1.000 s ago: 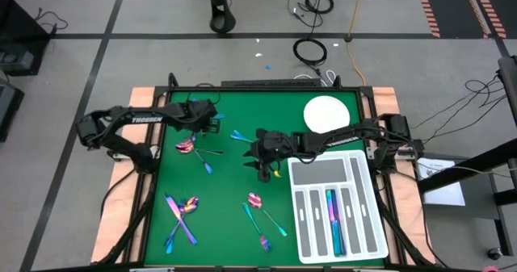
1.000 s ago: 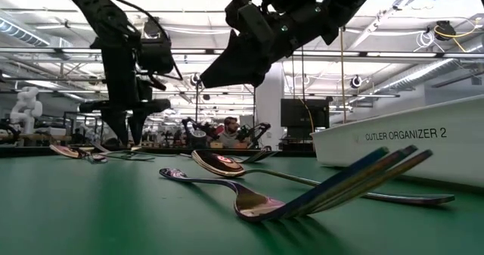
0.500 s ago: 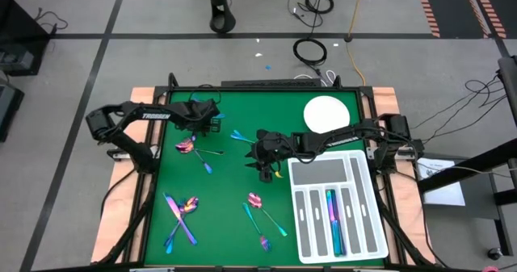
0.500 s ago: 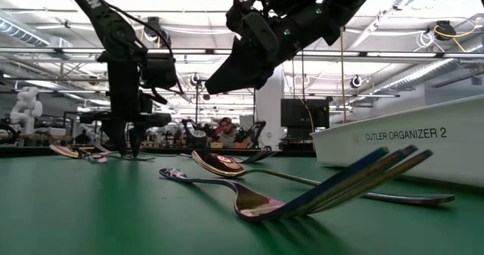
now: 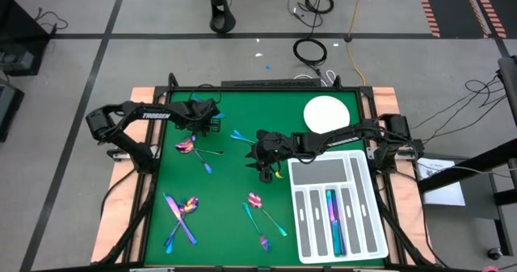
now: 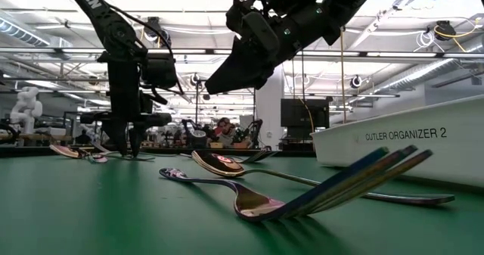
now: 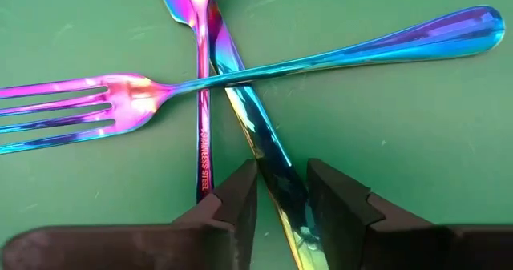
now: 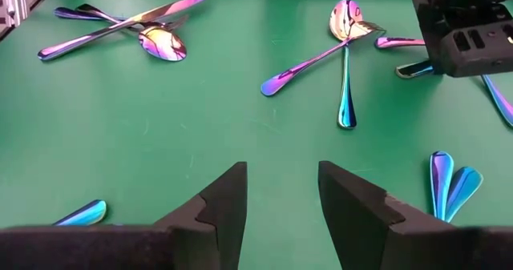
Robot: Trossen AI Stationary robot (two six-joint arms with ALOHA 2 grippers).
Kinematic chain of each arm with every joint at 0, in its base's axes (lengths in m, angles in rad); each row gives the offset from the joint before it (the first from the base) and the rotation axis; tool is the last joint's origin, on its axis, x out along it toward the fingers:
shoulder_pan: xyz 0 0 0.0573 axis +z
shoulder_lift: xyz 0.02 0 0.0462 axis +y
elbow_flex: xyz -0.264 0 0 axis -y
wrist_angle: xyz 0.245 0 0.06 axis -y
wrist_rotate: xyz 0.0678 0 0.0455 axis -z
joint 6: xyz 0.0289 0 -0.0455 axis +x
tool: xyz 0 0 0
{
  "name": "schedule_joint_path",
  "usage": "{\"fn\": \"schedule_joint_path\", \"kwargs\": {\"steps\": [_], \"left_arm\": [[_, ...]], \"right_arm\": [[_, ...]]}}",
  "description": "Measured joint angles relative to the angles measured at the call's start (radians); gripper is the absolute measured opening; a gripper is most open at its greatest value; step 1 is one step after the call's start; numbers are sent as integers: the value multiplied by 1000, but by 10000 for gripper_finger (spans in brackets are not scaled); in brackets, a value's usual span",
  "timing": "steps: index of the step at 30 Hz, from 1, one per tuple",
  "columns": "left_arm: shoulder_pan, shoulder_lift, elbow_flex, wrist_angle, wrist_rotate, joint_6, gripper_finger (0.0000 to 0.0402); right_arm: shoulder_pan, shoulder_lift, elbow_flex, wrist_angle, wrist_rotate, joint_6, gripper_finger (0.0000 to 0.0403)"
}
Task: Sort silverware
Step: Put the top left knife into the utensil organizer
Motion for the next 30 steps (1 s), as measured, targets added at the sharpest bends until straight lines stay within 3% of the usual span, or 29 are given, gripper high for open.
{"fn": "schedule_joint_path", "kwargs": {"steps": [8, 17, 30], "left_arm": [[-1, 1, 0, -6, 14, 4, 27], [0, -42, -5, -18, 101, 10, 42], [-1, -100, 80, -99, 284, 115, 3]], "right_arm": [[13, 0, 0, -2, 0, -4, 144], [12, 0, 0, -3, 0, -9, 144], [12, 0, 0, -18, 0, -10, 144]]}}
